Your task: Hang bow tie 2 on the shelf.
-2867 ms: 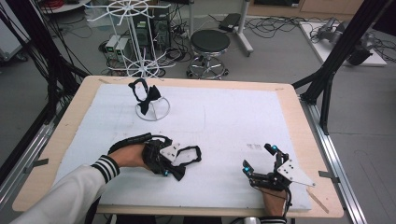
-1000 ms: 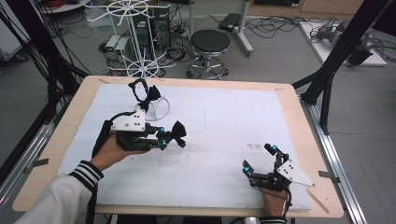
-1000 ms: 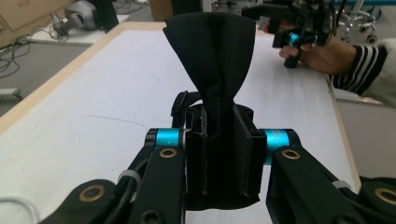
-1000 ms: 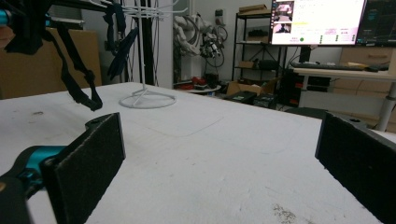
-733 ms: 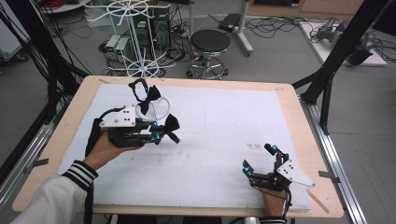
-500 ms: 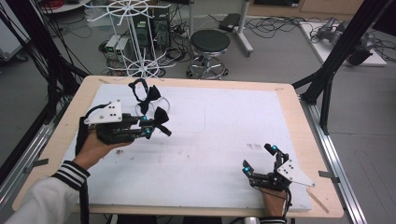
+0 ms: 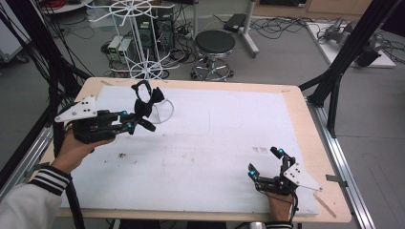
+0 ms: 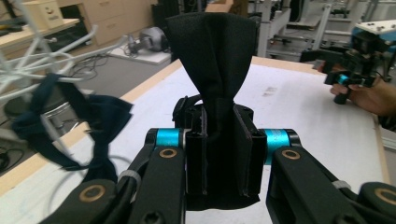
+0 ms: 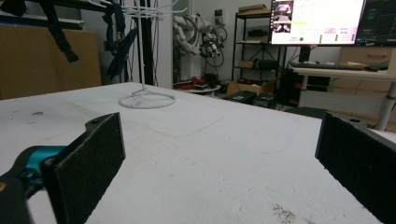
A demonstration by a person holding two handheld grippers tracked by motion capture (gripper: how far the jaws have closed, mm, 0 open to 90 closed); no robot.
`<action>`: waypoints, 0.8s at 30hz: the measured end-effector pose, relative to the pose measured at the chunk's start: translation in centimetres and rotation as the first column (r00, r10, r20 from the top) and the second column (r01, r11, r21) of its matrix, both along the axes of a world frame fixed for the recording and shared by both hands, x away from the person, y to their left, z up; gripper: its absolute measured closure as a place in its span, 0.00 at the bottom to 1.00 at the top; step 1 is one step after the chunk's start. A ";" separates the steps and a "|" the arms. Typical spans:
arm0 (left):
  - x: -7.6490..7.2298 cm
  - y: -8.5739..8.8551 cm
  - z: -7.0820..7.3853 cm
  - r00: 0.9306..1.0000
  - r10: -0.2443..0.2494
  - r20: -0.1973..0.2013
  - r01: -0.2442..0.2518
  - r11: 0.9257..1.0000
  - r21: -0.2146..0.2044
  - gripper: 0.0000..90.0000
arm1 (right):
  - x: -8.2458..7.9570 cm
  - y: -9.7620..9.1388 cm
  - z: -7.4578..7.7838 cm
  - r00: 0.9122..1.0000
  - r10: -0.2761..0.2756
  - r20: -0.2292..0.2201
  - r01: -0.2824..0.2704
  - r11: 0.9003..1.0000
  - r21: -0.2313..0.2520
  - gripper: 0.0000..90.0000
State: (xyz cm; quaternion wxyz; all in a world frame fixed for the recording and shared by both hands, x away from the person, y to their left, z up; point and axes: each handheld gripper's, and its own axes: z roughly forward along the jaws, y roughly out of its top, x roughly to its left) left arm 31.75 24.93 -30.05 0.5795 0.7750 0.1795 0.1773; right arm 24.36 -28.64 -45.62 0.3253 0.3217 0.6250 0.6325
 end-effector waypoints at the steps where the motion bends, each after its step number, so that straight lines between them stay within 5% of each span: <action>1: 0.0 0.2 0.1 1.000 0.012 0.000 -0.012 1.000 -0.005 0.85 | 0.0 0.0 0.0 1.000 0.001 0.004 -0.001 1.000 -0.002 0.01; 14: 1.1 2.6 1.0 0.993 0.117 0.011 -0.117 0.993 0.002 0.85 | 0.0 0.0 0.0 1.000 0.000 0.000 0.000 1.000 0.001 0.01; 24: 2.2 4.1 1.6 0.983 0.184 0.000 -0.184 0.982 -0.032 0.85 | 0.0 0.0 0.0 1.000 0.001 -0.003 -0.001 1.000 0.003 0.01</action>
